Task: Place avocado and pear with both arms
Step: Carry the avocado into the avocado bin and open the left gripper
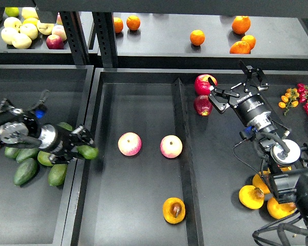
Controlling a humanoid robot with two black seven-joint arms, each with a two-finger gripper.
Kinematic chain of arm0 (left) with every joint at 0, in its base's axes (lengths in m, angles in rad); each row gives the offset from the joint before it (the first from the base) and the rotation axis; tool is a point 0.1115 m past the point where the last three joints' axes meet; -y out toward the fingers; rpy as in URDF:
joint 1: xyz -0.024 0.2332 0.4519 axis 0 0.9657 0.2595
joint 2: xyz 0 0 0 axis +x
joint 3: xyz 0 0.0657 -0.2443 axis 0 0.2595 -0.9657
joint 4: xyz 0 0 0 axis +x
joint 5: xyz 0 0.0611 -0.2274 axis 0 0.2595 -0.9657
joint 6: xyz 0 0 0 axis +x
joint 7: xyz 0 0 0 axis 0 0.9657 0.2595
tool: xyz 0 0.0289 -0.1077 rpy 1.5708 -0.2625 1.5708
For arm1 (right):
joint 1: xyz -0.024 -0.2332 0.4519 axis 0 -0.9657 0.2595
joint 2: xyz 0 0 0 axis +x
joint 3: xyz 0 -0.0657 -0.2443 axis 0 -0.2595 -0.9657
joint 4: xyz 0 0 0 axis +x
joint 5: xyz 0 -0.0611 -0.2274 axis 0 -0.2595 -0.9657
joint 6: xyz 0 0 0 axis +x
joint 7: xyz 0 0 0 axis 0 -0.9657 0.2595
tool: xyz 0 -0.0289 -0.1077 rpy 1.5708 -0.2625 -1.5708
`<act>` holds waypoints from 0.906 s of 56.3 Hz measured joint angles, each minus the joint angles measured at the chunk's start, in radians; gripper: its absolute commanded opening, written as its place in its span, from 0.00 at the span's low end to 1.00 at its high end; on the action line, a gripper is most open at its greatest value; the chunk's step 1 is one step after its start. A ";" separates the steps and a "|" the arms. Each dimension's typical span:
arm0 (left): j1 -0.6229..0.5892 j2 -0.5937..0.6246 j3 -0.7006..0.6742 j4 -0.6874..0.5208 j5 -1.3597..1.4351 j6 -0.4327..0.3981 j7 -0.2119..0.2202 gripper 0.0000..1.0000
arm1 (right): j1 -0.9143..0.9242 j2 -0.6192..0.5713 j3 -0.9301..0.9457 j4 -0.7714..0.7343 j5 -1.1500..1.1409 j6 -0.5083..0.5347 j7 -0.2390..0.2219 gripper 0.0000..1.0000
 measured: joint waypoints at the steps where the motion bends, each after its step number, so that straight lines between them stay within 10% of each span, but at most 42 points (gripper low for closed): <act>1: 0.000 0.011 0.003 0.000 0.000 0.000 0.000 0.34 | 0.000 0.000 0.000 0.000 0.000 0.000 0.000 1.00; 51: 0.106 0.044 0.053 0.077 0.019 0.000 0.000 0.46 | -0.006 0.000 0.000 0.009 0.001 0.000 -0.003 1.00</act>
